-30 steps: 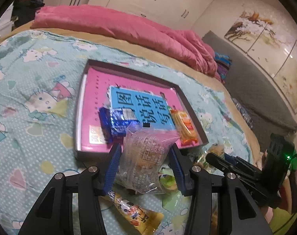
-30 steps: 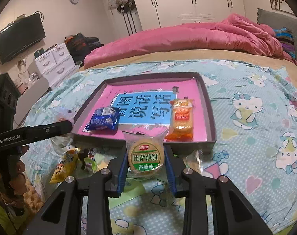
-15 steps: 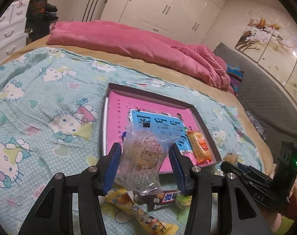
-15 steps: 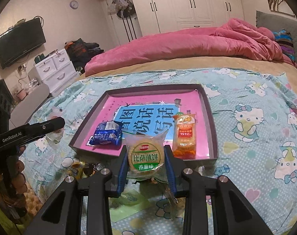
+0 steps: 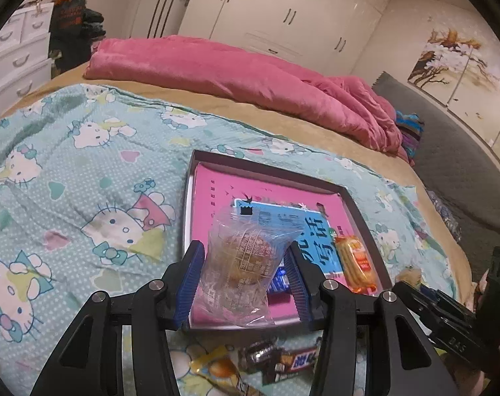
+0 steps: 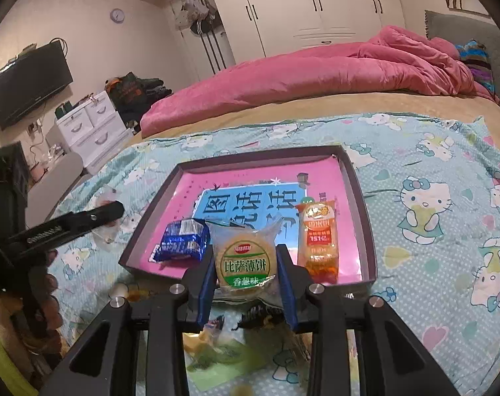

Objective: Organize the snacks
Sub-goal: 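Carry the candy bag and round pastry into the pink tray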

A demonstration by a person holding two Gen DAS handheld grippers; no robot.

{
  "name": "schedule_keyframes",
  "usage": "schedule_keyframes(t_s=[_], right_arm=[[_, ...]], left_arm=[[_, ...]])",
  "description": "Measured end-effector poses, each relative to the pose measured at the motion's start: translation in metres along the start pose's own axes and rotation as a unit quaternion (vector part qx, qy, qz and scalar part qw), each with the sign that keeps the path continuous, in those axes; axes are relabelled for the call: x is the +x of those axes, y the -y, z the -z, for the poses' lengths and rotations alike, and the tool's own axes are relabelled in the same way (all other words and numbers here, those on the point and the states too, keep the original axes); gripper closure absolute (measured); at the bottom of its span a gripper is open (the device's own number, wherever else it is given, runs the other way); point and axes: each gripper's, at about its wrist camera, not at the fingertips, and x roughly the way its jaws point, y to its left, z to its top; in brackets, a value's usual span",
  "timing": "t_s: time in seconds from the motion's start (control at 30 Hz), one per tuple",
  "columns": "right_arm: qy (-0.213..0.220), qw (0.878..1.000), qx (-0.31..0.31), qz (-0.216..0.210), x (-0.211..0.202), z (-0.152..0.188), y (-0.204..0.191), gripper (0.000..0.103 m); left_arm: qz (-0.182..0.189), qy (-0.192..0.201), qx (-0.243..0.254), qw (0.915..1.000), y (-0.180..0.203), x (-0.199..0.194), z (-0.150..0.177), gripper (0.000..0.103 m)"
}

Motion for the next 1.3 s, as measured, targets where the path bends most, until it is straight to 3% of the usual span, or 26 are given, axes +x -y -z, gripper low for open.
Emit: schedule_keyframes(t_s=[0.37,0.63,1.3], right_arm=[[-0.002,1.000,0.013,0.000,0.007,-0.010,-0.002,0.068],[-0.009,1.000,0.026,0.012,0.013,-0.012,0.008,0.068],[-0.026,0.999,0.042,0.017,0.051,-0.017,0.001,0.068]], left_arm=[[-0.032,0.003,0.055,0.9980,0.012,0.027,0.000,0.052],[-0.045,-0.018,0.055,0.9973,0.003,0.044,0.006,0.053],[-0.017,-0.067,0.051,0.9963,0.010,0.069,0.023,0.053]])
